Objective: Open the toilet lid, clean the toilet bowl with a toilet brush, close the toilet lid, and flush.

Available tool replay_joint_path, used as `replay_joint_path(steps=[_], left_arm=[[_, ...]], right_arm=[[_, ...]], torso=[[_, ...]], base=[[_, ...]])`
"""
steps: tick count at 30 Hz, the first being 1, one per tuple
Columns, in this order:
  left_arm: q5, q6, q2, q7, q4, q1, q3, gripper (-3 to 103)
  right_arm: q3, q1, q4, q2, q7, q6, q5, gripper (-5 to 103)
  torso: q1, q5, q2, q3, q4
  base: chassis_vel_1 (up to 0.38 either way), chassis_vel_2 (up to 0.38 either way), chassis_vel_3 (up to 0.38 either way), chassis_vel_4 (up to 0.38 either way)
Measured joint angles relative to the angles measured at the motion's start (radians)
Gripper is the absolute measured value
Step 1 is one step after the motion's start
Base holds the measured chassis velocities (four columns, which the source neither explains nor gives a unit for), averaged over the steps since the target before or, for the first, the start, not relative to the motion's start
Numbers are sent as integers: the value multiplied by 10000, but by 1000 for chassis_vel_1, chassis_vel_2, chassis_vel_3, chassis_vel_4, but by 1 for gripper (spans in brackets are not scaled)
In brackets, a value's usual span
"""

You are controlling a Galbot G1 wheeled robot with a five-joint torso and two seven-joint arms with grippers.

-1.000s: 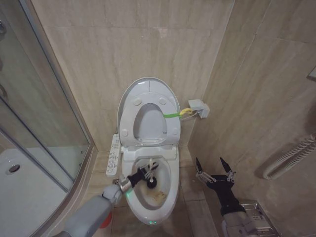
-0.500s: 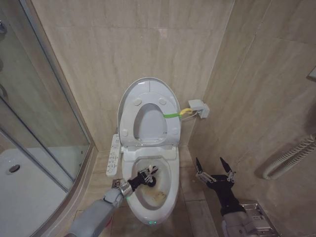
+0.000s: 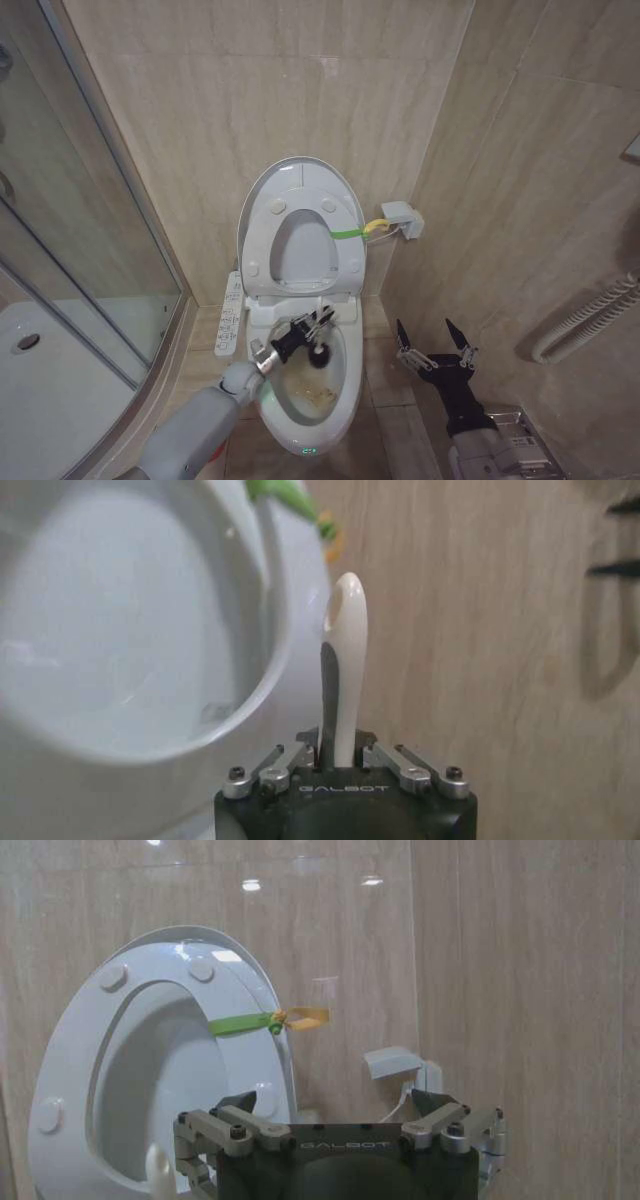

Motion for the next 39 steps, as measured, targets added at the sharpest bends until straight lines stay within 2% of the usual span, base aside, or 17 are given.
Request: replay_joint_path(steps=[3, 10, 14, 21, 26, 28, 32, 39], left_arm=[[51, 65, -99, -90, -388, 342, -87, 22], [258, 61, -281, -52, -322, 1021, -436, 22], [422, -55, -519, 99, 179, 1503, -867, 22], [707, -343, -558, 372, 978, 1854, -1286, 22], [539, -304, -586, 304, 708, 1758, -1524, 22], [250, -198, -698, 134, 329, 1602, -1689, 22], [86, -120, -924, 24, 149, 1610, -1801, 22], [180, -129, -1491, 64, 481, 2207, -2029, 22]], right_arm=[[0, 0, 0, 1, 0, 0, 0, 100], [0, 0, 0, 1, 0, 0, 0, 100], [0, 0, 0, 0, 0, 0, 0, 100], [0, 0, 0, 0, 0, 0, 0, 100], [0, 0, 0, 0, 0, 0, 0, 100], [0, 0, 0, 0, 0, 0, 0, 100], [0, 0, -1, 0, 0, 0, 0, 100], [0, 0, 0, 0, 0, 0, 0, 100]], torso=[[0, 1, 0, 0, 0], [0, 0, 0, 0, 3], [0, 0, 0, -1, 2], [-1, 0, 1, -2, 4], [0, -1, 0, 0, 3], [0, -1, 0, -1, -4], [0, 0, 0, 0, -1], [-1, 0, -1, -1, 3]], base=[[0, 0, 0, 0], [0, 0, 0, 0], [0, 0, 0, 0], [0, 0, 0, 0], [0, 0, 0, 0], [0, 0, 0, 0], [0, 0, 0, 0], [0, 0, 0, 0]])
